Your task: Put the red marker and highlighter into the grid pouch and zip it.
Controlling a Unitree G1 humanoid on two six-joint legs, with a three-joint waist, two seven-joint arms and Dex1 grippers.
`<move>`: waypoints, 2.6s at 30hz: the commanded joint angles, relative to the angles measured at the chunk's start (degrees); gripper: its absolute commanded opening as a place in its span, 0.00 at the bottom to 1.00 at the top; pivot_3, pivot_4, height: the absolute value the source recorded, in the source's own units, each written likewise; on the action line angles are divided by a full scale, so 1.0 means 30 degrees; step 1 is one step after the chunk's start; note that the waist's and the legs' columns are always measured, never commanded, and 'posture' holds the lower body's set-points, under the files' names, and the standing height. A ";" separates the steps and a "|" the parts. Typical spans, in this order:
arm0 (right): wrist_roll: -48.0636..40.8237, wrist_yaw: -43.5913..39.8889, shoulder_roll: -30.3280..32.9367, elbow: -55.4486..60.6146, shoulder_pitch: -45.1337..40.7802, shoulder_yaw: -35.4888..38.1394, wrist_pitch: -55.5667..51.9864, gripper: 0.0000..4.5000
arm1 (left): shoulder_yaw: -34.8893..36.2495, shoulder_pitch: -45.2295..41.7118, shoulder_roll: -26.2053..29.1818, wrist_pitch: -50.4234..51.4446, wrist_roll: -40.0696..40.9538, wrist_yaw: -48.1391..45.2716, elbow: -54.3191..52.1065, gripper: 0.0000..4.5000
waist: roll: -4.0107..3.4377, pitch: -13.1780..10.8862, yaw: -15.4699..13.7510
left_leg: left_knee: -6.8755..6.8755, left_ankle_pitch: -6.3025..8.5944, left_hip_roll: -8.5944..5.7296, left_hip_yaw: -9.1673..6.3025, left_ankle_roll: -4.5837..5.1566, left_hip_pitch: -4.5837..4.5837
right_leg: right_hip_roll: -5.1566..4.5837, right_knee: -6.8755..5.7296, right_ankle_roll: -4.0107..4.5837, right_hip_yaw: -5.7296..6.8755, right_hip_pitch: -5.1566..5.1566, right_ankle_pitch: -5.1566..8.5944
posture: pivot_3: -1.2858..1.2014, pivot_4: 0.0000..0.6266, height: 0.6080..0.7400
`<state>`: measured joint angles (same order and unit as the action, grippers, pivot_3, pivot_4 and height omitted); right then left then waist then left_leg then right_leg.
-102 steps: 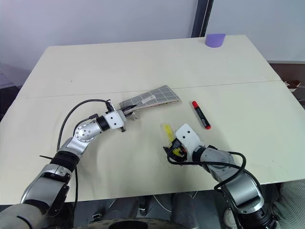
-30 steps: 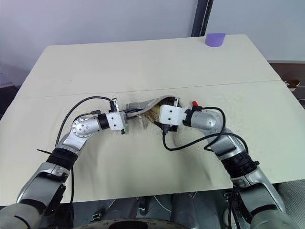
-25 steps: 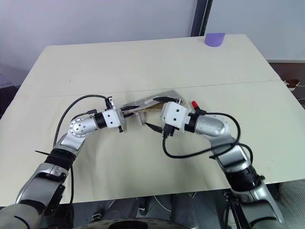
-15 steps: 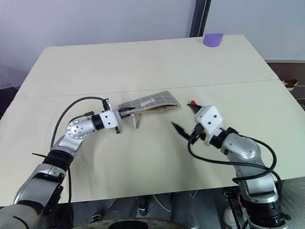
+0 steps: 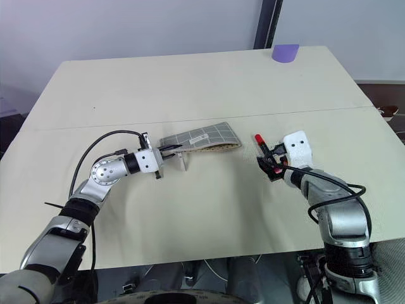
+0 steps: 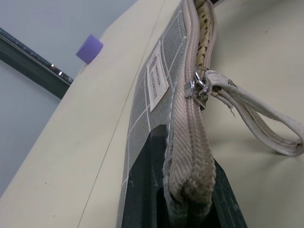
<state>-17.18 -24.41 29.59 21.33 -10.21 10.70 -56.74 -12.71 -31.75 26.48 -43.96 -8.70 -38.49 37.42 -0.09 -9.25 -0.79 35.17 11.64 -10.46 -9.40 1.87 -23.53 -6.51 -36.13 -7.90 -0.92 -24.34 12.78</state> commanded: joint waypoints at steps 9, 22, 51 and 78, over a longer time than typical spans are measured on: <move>-0.0005 -0.0259 0.0878 0.0499 -0.1459 -0.0014 0.2758 0.09 | 0.0006 -0.0051 -0.0191 -0.0029 -0.0191 0.0308 -0.0882 0.00 | -0.0002 -0.0001 0.0054 | 0.0012 -0.0001 0.0000 0.0018 -0.0002 -0.0001 | -0.0003 0.0000 -0.0005 0.0002 0.0001 -0.0001 | 0.52 0.24 1.00; 0.3128 -0.6337 0.5821 0.2301 0.1437 -0.3955 1.2196 0.09 | -0.0047 -0.0398 -0.0365 -0.0197 -0.0419 0.0347 -0.0663 0.00 | 0.0025 -0.0007 0.0001 | 0.0042 0.0018 -0.0029 0.0022 0.0028 -0.0007 | -0.0030 0.0050 -0.0013 0.0026 0.0017 0.0001 | 0.52 0.24 1.00; 1.4038 -0.4158 0.2400 -0.3559 -0.4944 -1.1132 1.7522 0.09 | -0.0873 -0.0387 -0.0496 0.0182 0.0516 -0.1981 -0.3183 0.00 | 0.0028 -0.0008 -0.0014 | 0.0037 -0.0002 0.0001 0.0016 -0.0006 0.0010 | 0.0035 0.0004 -0.0008 0.0017 -0.0032 -0.0001 | 0.52 0.24 1.00; 1.4141 -0.5404 0.2792 -0.3022 -0.4614 -1.0176 1.8048 0.09 | -0.0797 -0.0875 -0.0073 -0.0637 0.0537 -0.2234 -0.2773 0.00 | 0.0025 -0.0011 0.0003 | 0.0027 -0.0020 0.0005 0.0018 -0.0030 0.0006 | 0.0018 -0.0012 -0.0005 0.0005 -0.0008 -0.0002 | 0.52 0.24 1.00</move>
<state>25.71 -40.81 38.82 11.70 -22.81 -19.75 -4.61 -15.12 -33.01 26.07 -44.31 -9.17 -45.03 30.35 -0.02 -9.28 -0.78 35.24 11.59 -10.46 -9.35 1.79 -23.52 -6.42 -36.14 -7.91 -0.90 -24.36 12.77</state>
